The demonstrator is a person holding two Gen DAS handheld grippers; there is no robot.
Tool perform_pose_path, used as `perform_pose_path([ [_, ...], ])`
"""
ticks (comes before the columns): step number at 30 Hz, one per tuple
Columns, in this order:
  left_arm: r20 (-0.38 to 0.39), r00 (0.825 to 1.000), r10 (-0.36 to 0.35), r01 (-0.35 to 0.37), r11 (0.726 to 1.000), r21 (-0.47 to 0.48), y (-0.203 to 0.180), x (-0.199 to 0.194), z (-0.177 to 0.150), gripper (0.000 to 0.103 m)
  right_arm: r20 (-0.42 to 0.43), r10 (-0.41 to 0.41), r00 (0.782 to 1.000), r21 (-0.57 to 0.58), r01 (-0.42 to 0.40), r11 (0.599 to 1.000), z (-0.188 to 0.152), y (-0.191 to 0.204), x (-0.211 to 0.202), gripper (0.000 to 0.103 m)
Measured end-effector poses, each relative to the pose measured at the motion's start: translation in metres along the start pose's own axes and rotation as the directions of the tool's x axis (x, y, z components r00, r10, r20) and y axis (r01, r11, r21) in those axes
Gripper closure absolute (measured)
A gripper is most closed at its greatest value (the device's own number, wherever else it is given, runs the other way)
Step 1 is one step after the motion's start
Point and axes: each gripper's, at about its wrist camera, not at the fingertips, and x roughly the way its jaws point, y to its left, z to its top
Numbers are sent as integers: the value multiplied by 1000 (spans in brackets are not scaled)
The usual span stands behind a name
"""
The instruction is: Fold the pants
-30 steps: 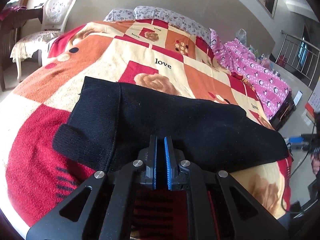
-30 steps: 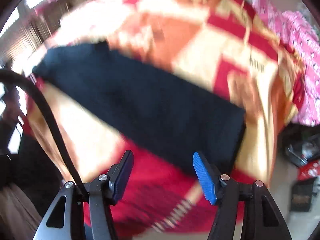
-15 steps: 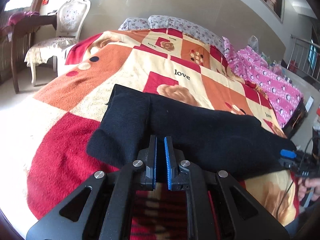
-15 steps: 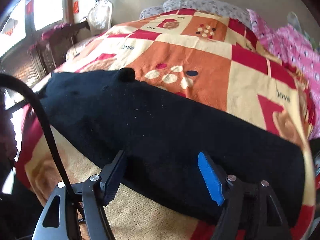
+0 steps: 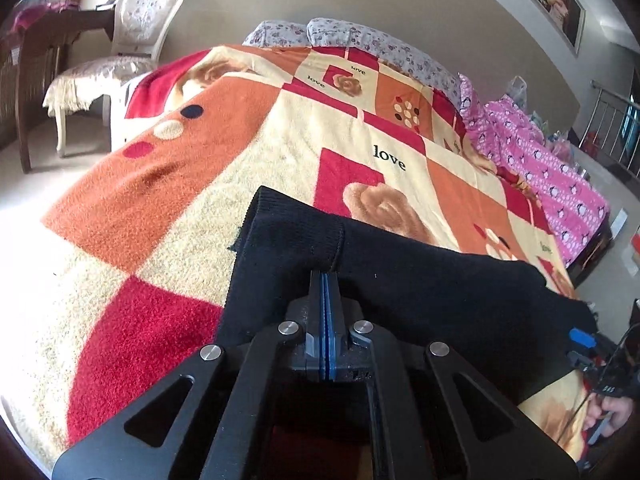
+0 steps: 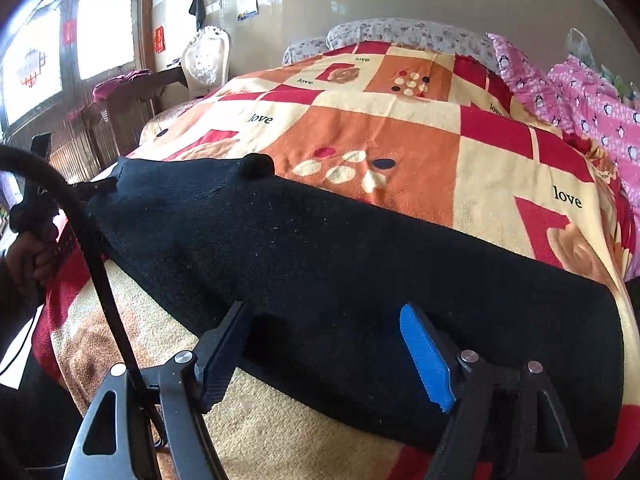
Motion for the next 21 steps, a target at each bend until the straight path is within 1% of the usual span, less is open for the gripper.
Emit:
perform_pose_path([
  [1,-7,1000,8,-8,1000,-8,-1,-3,1,101,1,3,1000,2,-3,1000,0,-1,0,28],
  [2,-10,1000,30,-30,1000,-10,-5,-6,2,101,1,4,1000,3,-4,1000,-1,-1,-1,28],
  [3,-4,997,74,-74,997,-7,-10,-11,4,101,2,4,1000,3,-4,1000,-1,-1,-1,28],
  [4,22,992,122,-122,993,-2,-16,-18,8,101,1,3,1000,2,-3,1000,0,-1,-1,28],
  [5,56,987,153,-153,988,-6,-20,-25,12,100,1,2,1000,1,-2,1000,0,-2,-1,28],
  [6,95,983,158,-157,987,-16,-25,-33,17,100,1,1,1000,1,-1,1000,0,-2,-1,28],
  [8,150,980,127,-124,992,-26,-35,-45,25,100,2,2,1000,0,-2,1000,-1,-2,-1,28],
  [10,165,982,93,-95,996,-1,-47,-46,28,92,7,11,1000,7,-11,1000,-1,-4,-2,28],
  [11,150,986,78,-82,996,24,-55,-42,25,83,9,16,1000,8,-16,1000,-1,-5,-2,28],
  [12,127,989,69,-75,996,43,-59,-35,22,78,11,20,1000,11,-21,1000,-2,-5,-2,28],
  [13,100,992,71,-77,995,59,-61,-27,18,78,12,23,1000,13,-24,1000,-2,-6,-2,28],
  [14,73,992,103,-108,992,72,-60,-15,14,78,12,25,1000,14,-25,1000,-2,-6,-2,28],
  [15,49,988,147,-151,986,74,-55,-4,12,78,11,24,1000,13,-24,1000,-2,-5,-2,27],
  [16,21,979,202,-203,978,57,-46,8,11,78,10,22,1000,8,-22,1000,-2,-4,-1,26],
  [17,-12,971,240,-240,970,33,-35,18,10,78,10,19,1000,6,-19,1000,-2,-4,-1,26],
  [18,-1,976,220,-220,976,-7,-27,19,11,76,11,19,1000,6,-19,1000,-2,-3,-1,26],
  [19,-13,975,222,-222,974,-49,-22,18,15,76,11,21,1000,7,-21,1000,-2,-4,-1,26],
  [20,-27,970,243,-245,967,-73,-23,18,18,76,12,23,1000,8,-23,1000,-2,-4,-1,26],
  [21,-25,967,253,-254,963,-84,-28,15,21,77,13,25,1000,10,-25,1000,-2,-4,-1,26],
])
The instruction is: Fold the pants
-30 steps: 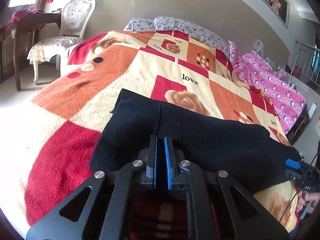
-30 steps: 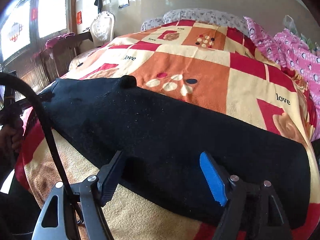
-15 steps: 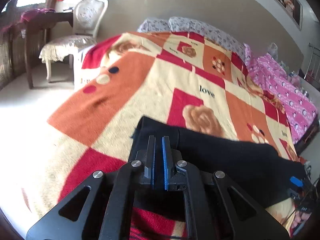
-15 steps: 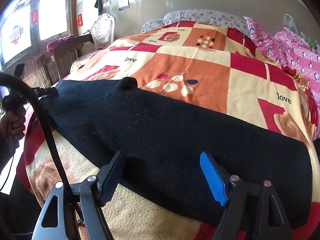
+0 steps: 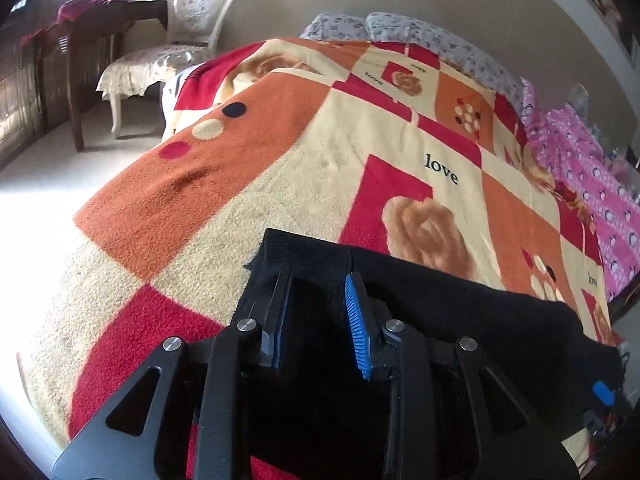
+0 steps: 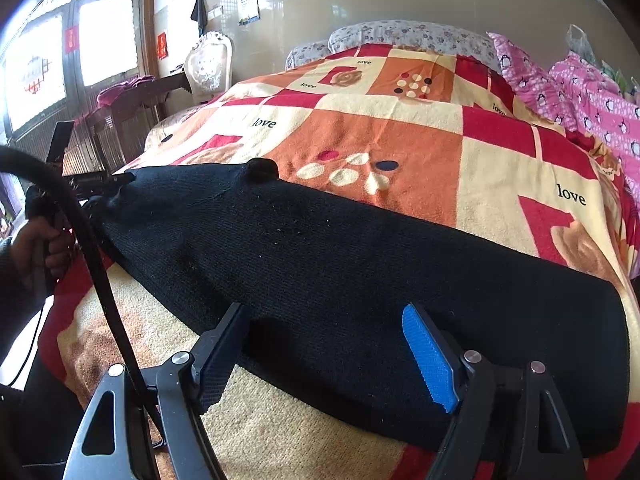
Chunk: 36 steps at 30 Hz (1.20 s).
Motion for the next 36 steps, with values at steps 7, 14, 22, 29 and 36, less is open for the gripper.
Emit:
perform_pose_path([
  [7,6,965,-261,248,925,288,-135,-30,-31,77,7,18,1000,8,-19,1000,0,-1,0,23],
  [14,-125,979,-159,198,881,429,-218,19,-66,71,6,18,1000,8,-18,1000,0,-1,0,23],
  [22,-203,931,-303,359,858,367,-219,7,-60,71,10,27,1000,9,-27,1000,0,-2,0,22],
  [29,-147,913,-381,409,843,349,-200,-6,-68,71,7,15,1000,0,-15,1000,0,-1,0,22],
  [36,-151,887,-437,458,875,158,-159,2,-67,71,175,33,984,168,-63,984,-6,-25,-66,33],
])
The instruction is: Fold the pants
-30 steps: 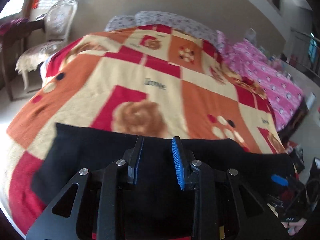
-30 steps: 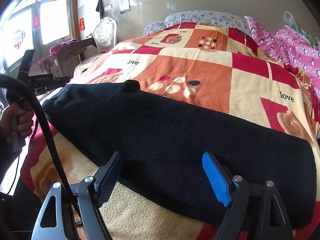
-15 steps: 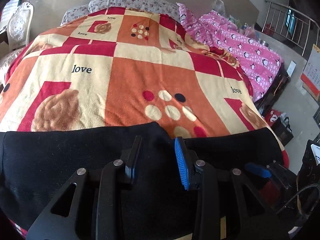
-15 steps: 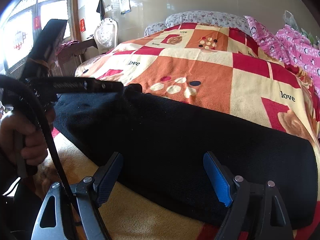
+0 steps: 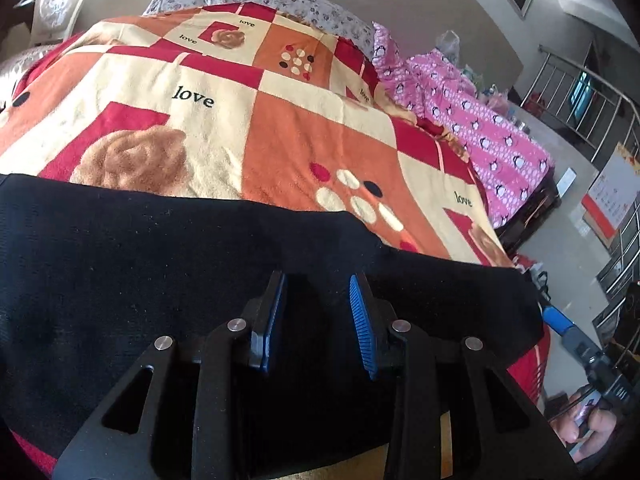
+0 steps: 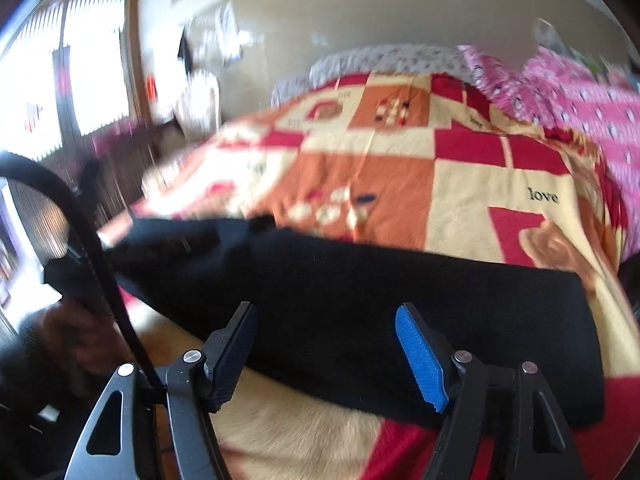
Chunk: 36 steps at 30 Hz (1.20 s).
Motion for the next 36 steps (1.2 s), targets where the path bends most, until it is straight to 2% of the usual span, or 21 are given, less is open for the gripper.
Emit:
perform_pose_path([
  [2,4,1000,14,-14,1000,11,-3,0,-1,71,86,33,996,142,-45,989,0,-28,-37,33],
  [4,12,999,52,-52,997,49,-10,0,-3,71,150,47,988,315,-92,945,-8,-62,-66,33],
  [6,21,996,86,-87,993,84,-16,1,-6,71,190,31,981,526,-129,841,-23,-106,-87,33],
  [7,23,995,97,-99,991,95,-17,1,-7,71,200,27,980,596,-143,790,-27,-122,-91,33],
  [8,24,994,104,-106,989,102,-18,2,-8,71,213,25,977,670,-165,723,-33,-139,-94,32],
  [10,23,994,106,-107,989,104,-17,2,-8,71,261,45,964,781,-238,578,-47,-165,-95,33],
  [11,23,994,103,-105,989,101,-18,2,-8,71,282,66,957,807,-274,522,-51,-172,-93,33],
  [12,22,995,99,-101,990,97,-17,3,-8,71,312,95,945,834,-321,450,-57,-178,-89,33],
  [13,22,995,97,-98,991,93,-17,3,-8,71,320,115,940,848,-339,408,-60,-181,-85,33],
  [15,22,995,97,-99,991,94,-16,3,-8,71,247,129,960,886,-278,371,-64,-184,-73,33],
  [18,23,995,102,-104,990,99,-16,3,-8,71,214,122,969,904,-244,352,-69,-188,-64,35],
  [21,26,994,109,-111,988,106,-17,4,-8,71,208,119,971,901,-237,362,-65,-187,-63,36],
  [24,27,993,114,-116,987,111,-18,4,-9,71,166,128,978,896,-204,394,-58,-187,-60,36],
  [28,27,993,114,-117,987,111,-18,4,-9,70,133,146,980,866,-186,463,-46,-182,-55,38],
  [29,27,993,115,-117,987,112,-19,4,-9,70,132,144,981,852,-186,489,-44,-180,-54,41],
  [31,28,993,117,-119,986,114,-19,4,-9,70,102,135,986,816,-160,556,-42,-175,-51,67],
  [33,28,993,117,-119,986,114,-19,4,-9,70,54,114,992,778,-114,618,-42,-171,-46,79],
  [34,28,993,117,-120,986,114,-19,4,-9,70,28,92,995,757,-81,648,-42,-170,-44,93],
  [36,28,993,116,-119,986,114,-19,4,-9,70,25,43,999,735,-48,676,-45,-170,-44,97],
])
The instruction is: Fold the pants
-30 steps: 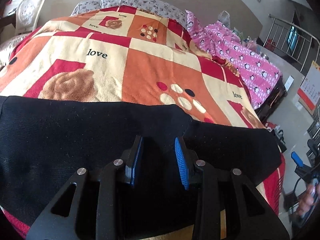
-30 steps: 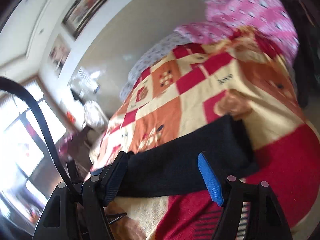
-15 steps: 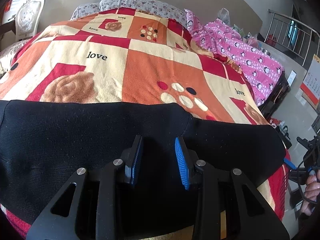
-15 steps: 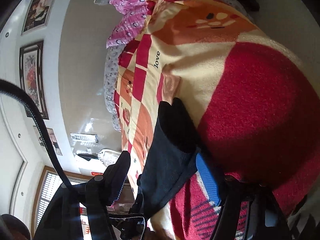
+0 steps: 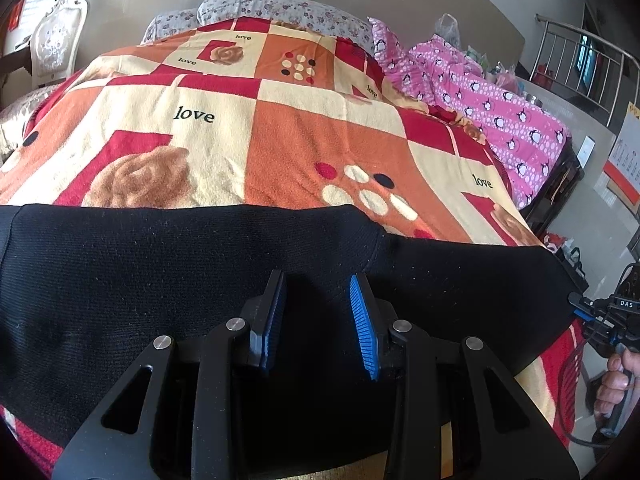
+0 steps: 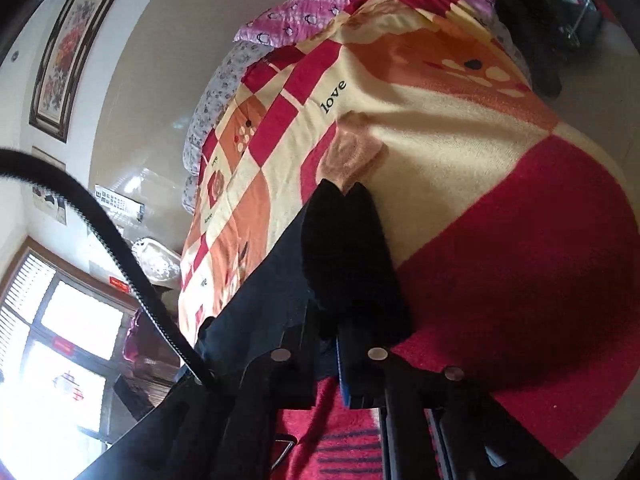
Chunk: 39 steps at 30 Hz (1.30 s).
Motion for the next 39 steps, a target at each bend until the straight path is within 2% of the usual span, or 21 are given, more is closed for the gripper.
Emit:
perform_pose_path([
  [5,0,1000,1,-1,1000,1,0,0,0,70,38,34,999,-41,-32,999,-3,6,-12,99],
  [8,1,1000,3,-3,1000,4,0,0,0,70,52,75,996,-32,-74,997,-3,14,-29,99],
  [11,0,1000,1,-1,1000,2,0,0,0,70,44,83,996,-12,-83,996,-3,16,-34,99],
  [18,0,1000,1,-1,1000,2,-1,0,0,70,-5,-18,1000,49,18,999,-7,-15,-13,100],
  [20,1,1000,3,-3,1000,3,-1,0,0,70,1,-9,1000,63,9,998,-7,-18,-14,100],
  [22,1,1000,4,-4,1000,4,-1,0,0,70,9,-38,999,61,37,997,-6,-16,-19,100],
  [25,1,1000,3,-3,1000,4,-2,0,0,70,62,-136,989,34,134,990,0,-11,-31,99],
  [27,1,1000,5,-5,1000,6,-2,0,0,70,131,-268,954,3,270,963,5,-5,-44,99],
  [28,1,1000,6,-6,1000,6,-2,0,0,70,181,-325,928,-31,335,942,9,4,-51,98],
  [29,2,1000,8,-8,1000,8,-2,0,-1,70,237,-352,905,-73,378,923,10,17,-56,97],
  [30,2,1000,10,-10,1000,9,-1,0,-1,70,284,-338,897,-120,383,916,10,32,-58,97],
  [31,2,1000,9,-9,1000,9,-1,0,-1,70,307,-281,909,-191,348,918,8,49,-55,92],
  [32,2,1000,8,-8,1000,8,-1,0,-1,70,292,-230,928,-258,308,916,4,63,-49,89],
  [33,1,1000,7,-7,1000,7,-1,0,-1,70,227,-163,960,-358,238,903,-2,80,-32,85],
  [35,-1,1000,1,-1,1000,2,1,0,-1,71,92,-130,987,-478,158,864,-19,101,2,85],
  [36,-3,1000,-8,8,1000,-10,4,-2,0,70,27,-143,989,-539,135,831,-31,110,20,85],
  [37,9,1000,-14,14,999,-35,9,-7,1,70,-1,-171,985,-587,138,798,-42,114,34,85],
  [38,25,1000,-8,10,998,-61,15,-14,1,70,-10,-206,979,-629,154,762,-51,116,44,85],
  [39,34,999,5,-2,996,-90,23,-21,0,70,19,-260,965,-660,208,722,-58,115,51,85],
])
